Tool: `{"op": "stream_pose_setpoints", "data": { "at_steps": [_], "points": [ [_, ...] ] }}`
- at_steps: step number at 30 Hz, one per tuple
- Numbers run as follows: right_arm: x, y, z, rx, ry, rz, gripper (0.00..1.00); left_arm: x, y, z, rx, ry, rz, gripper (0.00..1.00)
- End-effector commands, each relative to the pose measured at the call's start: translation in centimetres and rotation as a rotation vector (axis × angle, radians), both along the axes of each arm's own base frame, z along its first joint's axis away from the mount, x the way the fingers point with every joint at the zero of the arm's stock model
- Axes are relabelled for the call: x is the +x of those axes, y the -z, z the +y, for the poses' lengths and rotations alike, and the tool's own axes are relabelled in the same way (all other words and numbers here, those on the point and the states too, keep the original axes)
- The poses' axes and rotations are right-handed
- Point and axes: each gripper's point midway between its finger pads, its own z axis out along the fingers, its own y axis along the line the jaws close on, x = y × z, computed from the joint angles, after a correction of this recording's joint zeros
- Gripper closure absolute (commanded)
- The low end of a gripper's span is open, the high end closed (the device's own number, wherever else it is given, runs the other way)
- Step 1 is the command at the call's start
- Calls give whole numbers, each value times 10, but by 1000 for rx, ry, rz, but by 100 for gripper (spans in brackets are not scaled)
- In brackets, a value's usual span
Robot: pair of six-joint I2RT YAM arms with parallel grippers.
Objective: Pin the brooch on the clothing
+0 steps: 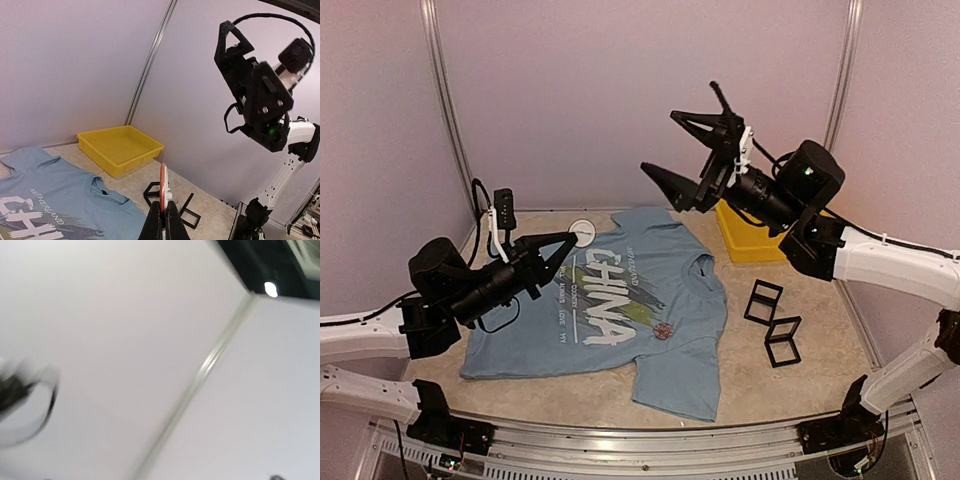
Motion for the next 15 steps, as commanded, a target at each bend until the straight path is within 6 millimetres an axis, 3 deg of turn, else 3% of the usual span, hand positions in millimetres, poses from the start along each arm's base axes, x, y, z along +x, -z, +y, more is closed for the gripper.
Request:
{"op": "stream_pose_setpoints", "data": {
  "at_steps": [1, 6, 15],
  "points": [
    [-12, 34, 5, -3, -533, 815, 17, -11, -30, 13, -145, -70, -158, 100],
    [-2, 37, 11, 139, -657, 1012, 33, -22, -42, 8, -217, -51, -232, 100],
    [-15, 52, 43, 87, -649, 990, 55, -24, -56, -21, -259, 46, -263, 100]
  ]
}}
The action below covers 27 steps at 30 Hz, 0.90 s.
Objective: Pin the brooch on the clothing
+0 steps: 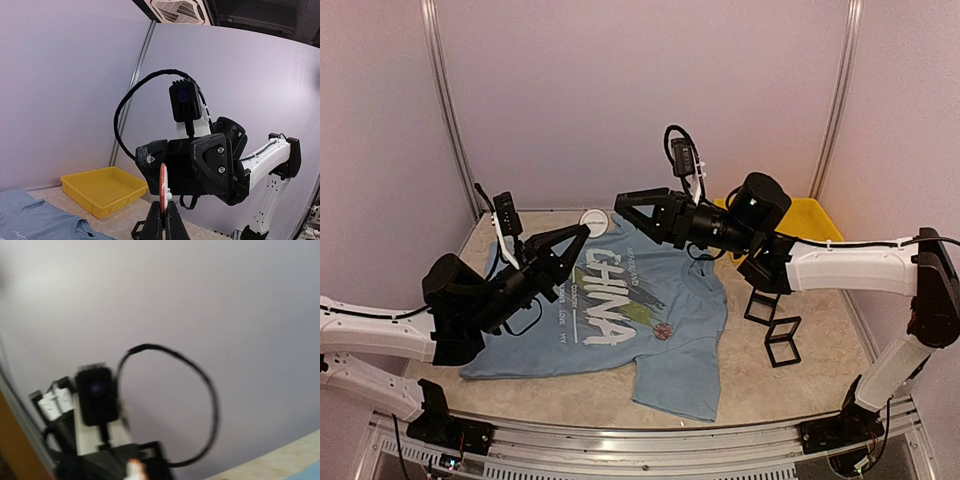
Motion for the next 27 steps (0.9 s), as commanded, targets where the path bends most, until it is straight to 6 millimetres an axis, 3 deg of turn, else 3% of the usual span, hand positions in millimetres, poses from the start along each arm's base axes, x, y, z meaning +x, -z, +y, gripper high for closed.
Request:
{"op": "stream_pose_setpoints", "data": {
  "at_steps": [1, 6, 19, 27],
  "points": [
    [-26, -23, 5, 58, -47, -48, 55, -10, -37, -2, -99, 47, -80, 100],
    [-27, -19, 7, 43, -36, -48, 55, -15, -45, -6, -118, 81, -103, 100],
    [-39, -22, 20, 21, -85, -94, 91, -13, -41, -15, -120, 109, -88, 100],
    [-41, -17, 21, 9, -94, -100, 70, -16, -46, -9, -136, 101, -111, 100]
  ]
}}
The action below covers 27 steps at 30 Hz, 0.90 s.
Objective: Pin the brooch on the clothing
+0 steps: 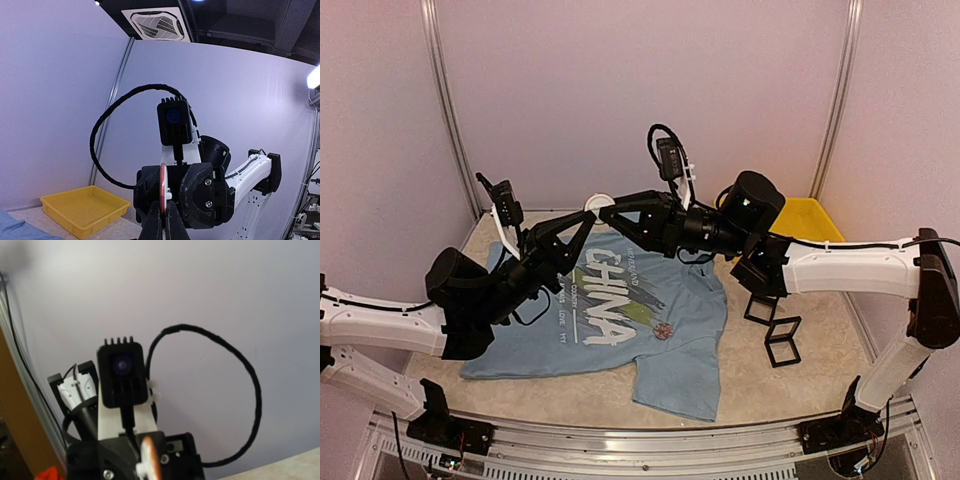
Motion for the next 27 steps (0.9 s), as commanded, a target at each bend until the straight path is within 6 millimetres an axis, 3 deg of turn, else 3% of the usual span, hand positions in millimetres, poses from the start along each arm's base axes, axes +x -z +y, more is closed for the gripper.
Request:
{"op": "stream_pose_setpoints", "data": {
  "at_steps": [1, 7, 14, 20, 25, 27],
  "points": [
    [-6, -6, 2, 7, -10, -31, 70, -6, -18, 5, -45, 4, -42, 100],
    [-7, -5, 5, 1, -20, -38, 88, -9, -20, 3, -39, 14, -55, 100],
    [-7, -3, 8, -10, -26, -42, 89, -9, -18, 3, -40, 17, -52, 100],
    [-7, -2, 5, -11, -9, -48, 82, -10, -21, 7, -41, 2, -61, 100],
    [-7, -1, 3, -17, 1, -50, 99, -10, -20, 8, -38, 2, -60, 100],
    [-8, -2, 2, -13, -1, -52, 100, -9, -19, 7, -32, 1, -53, 100]
  ]
}}
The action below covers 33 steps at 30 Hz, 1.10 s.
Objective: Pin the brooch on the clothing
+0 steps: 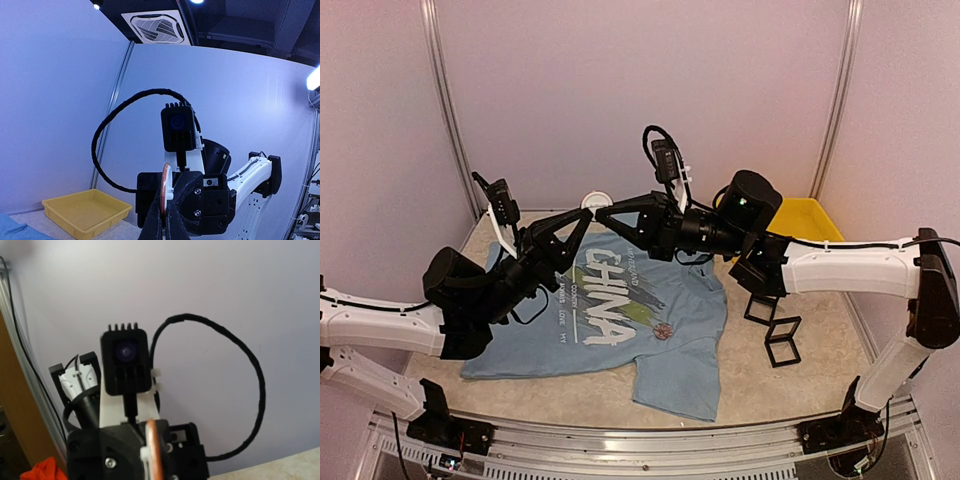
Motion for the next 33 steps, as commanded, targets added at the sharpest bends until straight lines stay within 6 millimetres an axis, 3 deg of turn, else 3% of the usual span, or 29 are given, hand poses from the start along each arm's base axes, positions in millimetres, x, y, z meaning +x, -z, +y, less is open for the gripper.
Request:
{"op": "stream_pose_setpoints", "data": {
  "at_steps": [1, 7, 12, 15, 17, 19, 20, 21, 25, 29, 33],
  "points": [
    [-5, -7, -3, 10, 6, -18, 100, -7, -13, 2, -15, 8, -34, 100],
    [-9, -10, -8, -18, 25, -75, 100, -7, -9, 0, 15, 4, -34, 100],
    [-27, -11, -20, -25, -1, -175, 100, -13, -4, -1, 78, 6, -71, 100],
    [-38, -11, -23, -100, -33, -249, 55, -8, 0, -10, 193, -15, -63, 100],
    [-36, -6, -29, -208, 8, -332, 33, -9, 4, -13, 290, -15, -60, 100],
    [-30, 0, -41, -338, 55, -366, 15, -13, 5, -12, 380, -4, -50, 100],
    [-27, 3, -48, -403, 78, -357, 8, -13, 14, -13, 461, 9, -16, 100],
    [-26, 4, -55, -453, 90, -349, 6, -13, 13, -12, 508, 9, 17, 100],
    [-30, 11, -71, -599, 82, -269, 10, -16, 21, -15, 656, 65, 142, 100],
    [-27, 15, -68, -670, 60, -186, 33, -31, 28, -23, 715, 167, 158, 100],
    [-28, 23, -59, -697, 11, -158, 49, -27, 30, -22, 746, 141, 165, 100]
  ]
}}
